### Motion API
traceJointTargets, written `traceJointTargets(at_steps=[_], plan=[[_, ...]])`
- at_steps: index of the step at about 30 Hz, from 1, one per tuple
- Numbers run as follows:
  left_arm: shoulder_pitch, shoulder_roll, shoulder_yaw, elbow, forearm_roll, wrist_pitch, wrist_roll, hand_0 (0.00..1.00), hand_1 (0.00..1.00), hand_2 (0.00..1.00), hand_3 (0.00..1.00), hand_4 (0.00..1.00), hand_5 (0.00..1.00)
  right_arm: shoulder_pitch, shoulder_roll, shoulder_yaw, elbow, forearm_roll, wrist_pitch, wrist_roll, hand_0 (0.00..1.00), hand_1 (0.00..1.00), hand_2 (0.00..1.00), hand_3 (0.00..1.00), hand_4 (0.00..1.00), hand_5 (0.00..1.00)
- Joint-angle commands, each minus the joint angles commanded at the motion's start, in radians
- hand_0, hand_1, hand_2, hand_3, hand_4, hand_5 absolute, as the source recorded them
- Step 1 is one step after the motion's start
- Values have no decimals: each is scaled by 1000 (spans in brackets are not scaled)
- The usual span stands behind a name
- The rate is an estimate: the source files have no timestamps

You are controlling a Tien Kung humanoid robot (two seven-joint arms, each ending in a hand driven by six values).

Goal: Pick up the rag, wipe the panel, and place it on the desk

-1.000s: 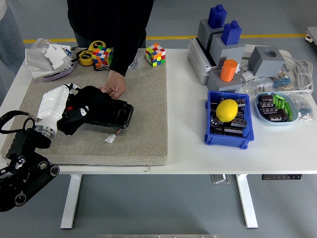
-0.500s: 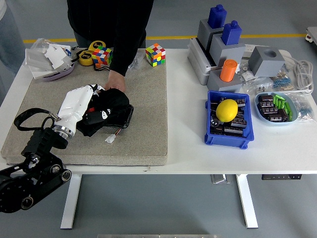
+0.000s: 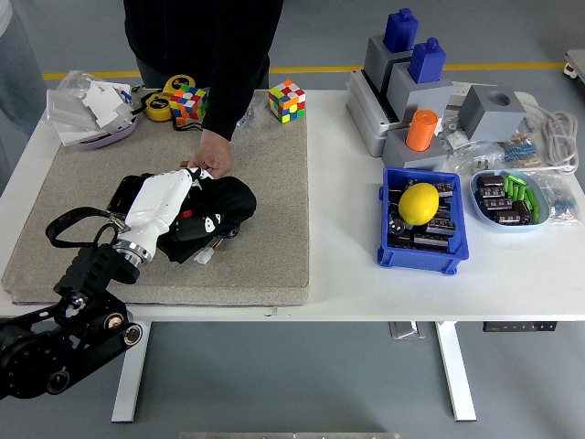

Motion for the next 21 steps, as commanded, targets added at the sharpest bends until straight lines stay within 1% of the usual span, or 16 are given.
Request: traceJointTargets(at_steps=[5,14,21], plan=[[-3,-4,-2,2,-7,3,-4,201,139,432,635,539,81,-1,0,-1,1,0,0,0,723,634,675,639,998,638],[0,-5,-20,38,-14,3,-8,205,138,431,634,540,86,-3,-1,0,3,-3,1,-1,722,633,675,639,998,638],[5,0,-34,59,-17,3,-11,204,137,434,634,540,87,-3,0,3,4,-7,0,-3,723,634,675,639,998,639]])
